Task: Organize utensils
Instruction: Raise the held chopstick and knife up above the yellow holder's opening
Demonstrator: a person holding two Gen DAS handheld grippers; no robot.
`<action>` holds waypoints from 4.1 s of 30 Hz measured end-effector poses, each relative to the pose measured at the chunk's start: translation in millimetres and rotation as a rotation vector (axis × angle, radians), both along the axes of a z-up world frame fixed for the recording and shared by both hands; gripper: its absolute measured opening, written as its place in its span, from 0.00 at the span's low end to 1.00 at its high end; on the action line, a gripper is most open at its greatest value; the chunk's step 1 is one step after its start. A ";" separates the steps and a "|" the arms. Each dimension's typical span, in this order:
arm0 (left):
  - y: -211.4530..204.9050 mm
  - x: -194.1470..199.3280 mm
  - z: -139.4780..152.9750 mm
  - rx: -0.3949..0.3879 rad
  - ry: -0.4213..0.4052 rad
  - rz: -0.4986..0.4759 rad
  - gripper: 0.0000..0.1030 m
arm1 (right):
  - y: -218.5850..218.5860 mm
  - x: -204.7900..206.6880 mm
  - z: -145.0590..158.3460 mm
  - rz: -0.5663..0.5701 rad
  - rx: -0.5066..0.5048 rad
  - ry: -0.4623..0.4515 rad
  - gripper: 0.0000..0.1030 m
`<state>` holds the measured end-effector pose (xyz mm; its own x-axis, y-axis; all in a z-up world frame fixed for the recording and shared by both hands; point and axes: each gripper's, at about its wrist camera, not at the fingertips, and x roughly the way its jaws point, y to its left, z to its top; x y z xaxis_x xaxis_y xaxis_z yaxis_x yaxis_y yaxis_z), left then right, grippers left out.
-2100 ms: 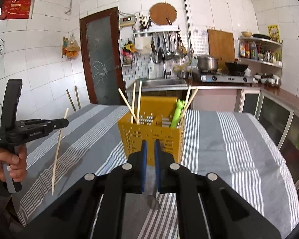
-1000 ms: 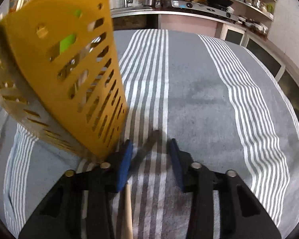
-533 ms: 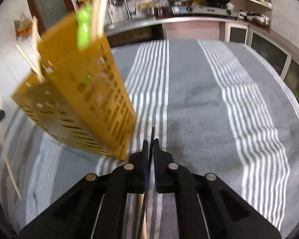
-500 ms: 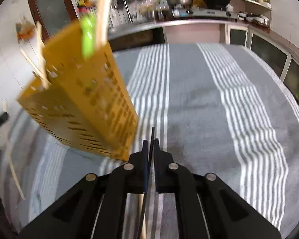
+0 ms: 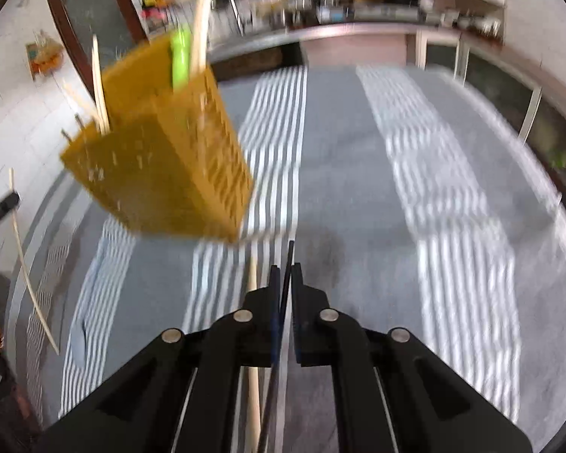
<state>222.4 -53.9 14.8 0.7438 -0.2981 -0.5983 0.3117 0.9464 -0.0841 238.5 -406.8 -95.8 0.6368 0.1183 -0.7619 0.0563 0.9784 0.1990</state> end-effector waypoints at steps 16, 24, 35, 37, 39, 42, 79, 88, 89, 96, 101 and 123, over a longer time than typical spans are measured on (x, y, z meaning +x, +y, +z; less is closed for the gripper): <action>8.1 -4.1 -4.3 0.002 0.045 -0.013 0.04 | 22.7 38.3 -21.1 0.216 -0.215 0.330 0.14; 8.3 -6.3 -3.3 -0.016 0.045 -0.008 0.04 | 34.2 30.8 -23.4 0.252 -0.277 0.284 0.09; 6.9 -15.6 5.8 -0.016 0.011 -0.018 0.04 | 19.7 -34.2 27.9 0.120 -0.139 -0.104 0.09; 7.3 -18.2 6.9 -0.023 0.004 -0.017 0.04 | 19.4 -44.5 37.7 0.114 -0.119 -0.172 0.09; 8.7 -19.2 8.1 -0.028 0.001 -0.013 0.04 | 16.1 -54.0 46.7 0.103 -0.109 -0.239 0.09; 9.7 -20.3 9.1 -0.030 -0.002 -0.010 0.04 | 7.0 -59.2 52.9 0.085 -0.097 -0.295 0.09; 14.1 -42.8 34.1 -0.038 -0.080 -0.013 0.04 | -2.1 -104.8 96.6 0.044 -0.117 -0.481 0.09; 15.6 -39.9 46.6 -0.039 -0.105 -0.007 0.04 | 2.4 -108.4 120.8 0.052 -0.121 -0.543 0.09; 14.7 -39.9 48.7 -0.038 -0.110 -0.009 0.04 | 3.2 -108.2 123.2 0.053 -0.122 -0.548 0.09; 10.3 -33.8 63.2 -0.039 -0.132 -0.030 0.04 | 9.8 -102.9 146.9 0.068 -0.135 -0.587 0.09; 3.8 -25.2 81.1 -0.043 -0.160 -0.043 0.04 | 15.1 -95.9 166.5 0.083 -0.141 -0.628 0.09; -66.8 21.1 144.4 -0.148 -0.394 -0.097 0.04 | 51.0 -22.7 222.9 0.111 -0.076 -0.822 0.09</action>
<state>243.4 -120.6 159.2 0.8710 -0.4391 -0.2201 0.4341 0.8979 -0.0734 215.8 -355.7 127.1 0.9814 0.1800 -0.0674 -0.1754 0.9821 0.0681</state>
